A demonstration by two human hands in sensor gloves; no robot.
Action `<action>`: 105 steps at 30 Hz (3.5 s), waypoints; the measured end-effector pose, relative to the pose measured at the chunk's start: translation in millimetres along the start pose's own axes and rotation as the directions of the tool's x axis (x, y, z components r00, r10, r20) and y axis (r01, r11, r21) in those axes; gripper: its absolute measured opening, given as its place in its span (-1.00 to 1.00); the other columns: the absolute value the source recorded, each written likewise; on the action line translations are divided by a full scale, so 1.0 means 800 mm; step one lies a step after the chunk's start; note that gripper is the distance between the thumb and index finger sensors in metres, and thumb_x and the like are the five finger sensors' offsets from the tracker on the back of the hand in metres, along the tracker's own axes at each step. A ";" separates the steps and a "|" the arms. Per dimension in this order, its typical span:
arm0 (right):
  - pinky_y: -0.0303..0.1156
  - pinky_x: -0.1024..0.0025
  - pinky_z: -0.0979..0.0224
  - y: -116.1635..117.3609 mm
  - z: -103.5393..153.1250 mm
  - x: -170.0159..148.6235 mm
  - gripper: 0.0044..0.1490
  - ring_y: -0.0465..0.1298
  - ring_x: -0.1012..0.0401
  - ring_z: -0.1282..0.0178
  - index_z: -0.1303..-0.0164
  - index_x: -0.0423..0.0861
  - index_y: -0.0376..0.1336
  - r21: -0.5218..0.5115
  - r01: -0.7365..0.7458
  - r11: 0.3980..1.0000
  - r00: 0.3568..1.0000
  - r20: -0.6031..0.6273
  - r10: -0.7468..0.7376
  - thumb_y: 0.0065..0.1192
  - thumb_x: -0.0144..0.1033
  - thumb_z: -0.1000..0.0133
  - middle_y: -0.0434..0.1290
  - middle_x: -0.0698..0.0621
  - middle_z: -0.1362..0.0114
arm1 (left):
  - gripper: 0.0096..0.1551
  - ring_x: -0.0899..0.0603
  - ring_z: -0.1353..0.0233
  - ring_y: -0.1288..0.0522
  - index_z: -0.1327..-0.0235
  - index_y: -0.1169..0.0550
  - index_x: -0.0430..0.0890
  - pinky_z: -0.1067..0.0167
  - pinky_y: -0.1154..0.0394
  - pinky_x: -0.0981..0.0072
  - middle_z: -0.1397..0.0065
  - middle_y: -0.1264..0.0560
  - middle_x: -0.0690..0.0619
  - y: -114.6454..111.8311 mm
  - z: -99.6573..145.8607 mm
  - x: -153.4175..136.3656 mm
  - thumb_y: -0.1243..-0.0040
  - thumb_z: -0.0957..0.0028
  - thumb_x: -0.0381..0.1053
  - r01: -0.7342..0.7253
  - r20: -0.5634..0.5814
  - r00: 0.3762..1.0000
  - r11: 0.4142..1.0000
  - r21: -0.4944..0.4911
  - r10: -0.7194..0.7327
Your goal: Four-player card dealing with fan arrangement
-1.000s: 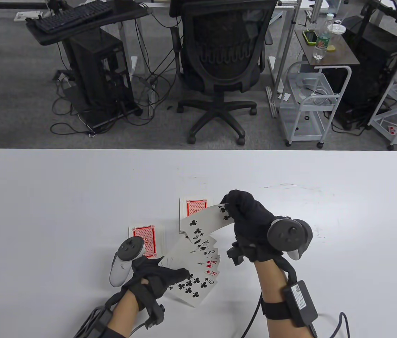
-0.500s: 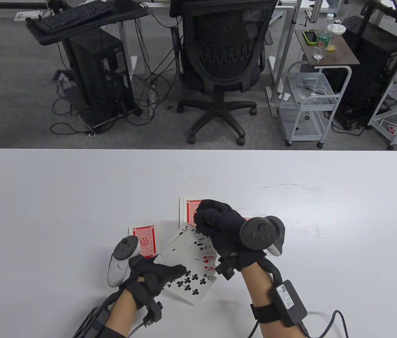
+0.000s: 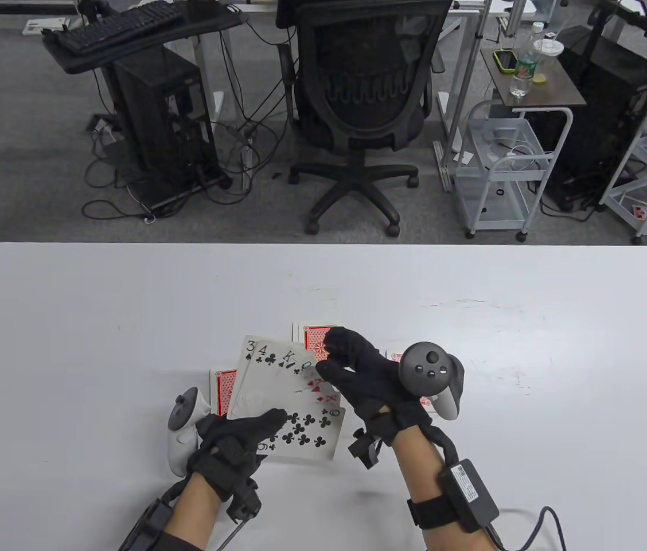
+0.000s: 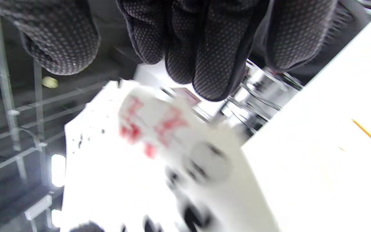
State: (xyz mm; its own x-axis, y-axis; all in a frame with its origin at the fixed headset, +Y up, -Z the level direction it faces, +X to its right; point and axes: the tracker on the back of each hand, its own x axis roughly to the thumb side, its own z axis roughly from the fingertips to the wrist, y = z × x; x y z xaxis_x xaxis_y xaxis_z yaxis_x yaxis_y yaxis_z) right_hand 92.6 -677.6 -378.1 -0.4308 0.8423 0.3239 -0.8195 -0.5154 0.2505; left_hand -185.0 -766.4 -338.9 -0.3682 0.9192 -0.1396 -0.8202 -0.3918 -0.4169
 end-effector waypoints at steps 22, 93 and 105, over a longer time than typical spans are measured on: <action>0.26 -0.32 -0.34 0.034 -0.002 -0.024 -0.10 0.50 -0.13 -0.35 -0.57 -0.15 0.05 0.115 0.175 0.978 0.975 -0.157 -0.156 0.30 0.08 -0.18 0.25 -0.17 -0.49 | -0.36 -0.16 -0.48 -0.54 -0.39 -0.35 0.38 -0.31 -0.57 -0.04 -0.51 -0.46 0.27 0.007 0.006 0.004 -0.31 -0.14 -0.12 -0.088 0.107 0.991 0.994 0.071 0.080; 0.36 -0.28 -0.28 0.009 0.005 0.016 -0.26 0.61 -0.08 -0.21 -0.61 -0.11 0.11 -0.153 -0.001 0.988 0.991 0.133 0.021 0.25 -0.18 -0.25 0.38 -0.17 -0.43 | -0.36 -0.24 -0.43 -0.57 -0.44 -0.35 0.30 -0.25 -0.57 -0.09 -0.49 -0.48 0.21 -0.006 0.000 0.001 -0.29 -0.13 -0.12 0.066 -0.053 0.996 0.997 -0.037 -0.068; 0.31 -0.32 -0.30 0.040 0.013 0.030 -0.27 0.53 -0.12 -0.30 -0.57 -0.02 0.16 -0.219 -0.136 0.966 0.954 0.234 0.187 0.36 -0.27 -0.18 0.27 -0.22 -0.49 | -0.35 -0.23 -0.46 -0.55 -0.45 -0.30 0.30 -0.27 -0.58 -0.07 -0.51 -0.45 0.23 0.004 0.011 -0.002 -0.27 -0.15 -0.12 0.011 0.010 1.000 0.985 0.173 -0.013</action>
State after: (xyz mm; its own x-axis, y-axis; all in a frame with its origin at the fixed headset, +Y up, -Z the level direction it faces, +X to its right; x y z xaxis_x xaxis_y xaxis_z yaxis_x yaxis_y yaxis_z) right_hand 59.7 -675.5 -353.0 -0.4758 0.6702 0.5696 -0.8159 -0.5782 -0.0013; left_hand -190.9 -769.6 -332.0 -0.3618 0.9239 -0.1247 -0.8878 -0.3822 -0.2563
